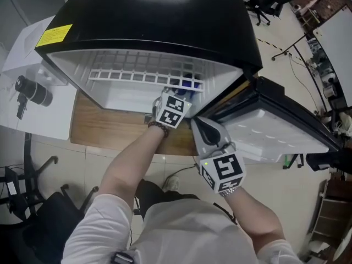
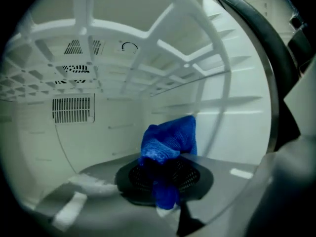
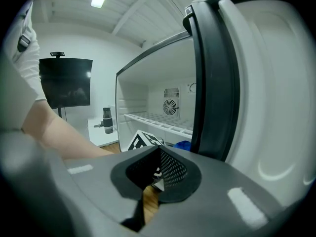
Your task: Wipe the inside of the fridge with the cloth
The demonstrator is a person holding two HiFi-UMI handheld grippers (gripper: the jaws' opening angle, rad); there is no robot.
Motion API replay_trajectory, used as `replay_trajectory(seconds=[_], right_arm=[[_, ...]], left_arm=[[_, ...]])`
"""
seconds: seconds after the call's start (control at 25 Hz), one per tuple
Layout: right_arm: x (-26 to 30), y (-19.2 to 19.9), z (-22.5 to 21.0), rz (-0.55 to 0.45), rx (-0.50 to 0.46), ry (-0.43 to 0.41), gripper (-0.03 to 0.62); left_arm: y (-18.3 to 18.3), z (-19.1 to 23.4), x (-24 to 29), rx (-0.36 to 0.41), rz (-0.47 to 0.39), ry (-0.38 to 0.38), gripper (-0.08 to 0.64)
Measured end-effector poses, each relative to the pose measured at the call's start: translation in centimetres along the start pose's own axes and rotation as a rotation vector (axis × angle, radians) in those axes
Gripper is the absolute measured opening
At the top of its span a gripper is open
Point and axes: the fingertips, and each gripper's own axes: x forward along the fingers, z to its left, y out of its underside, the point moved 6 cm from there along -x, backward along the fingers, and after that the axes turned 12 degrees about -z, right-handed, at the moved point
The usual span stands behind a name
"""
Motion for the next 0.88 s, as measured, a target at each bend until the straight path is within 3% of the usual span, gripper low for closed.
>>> replay_trajectory(seconds=[0.88], right_arm=[[0.6,0.3,0.1,-0.022,0.008,-0.016,0.002]], left_arm=[[1.0,3.3,4.4,-0.003,-0.022,-0.154,0.051]])
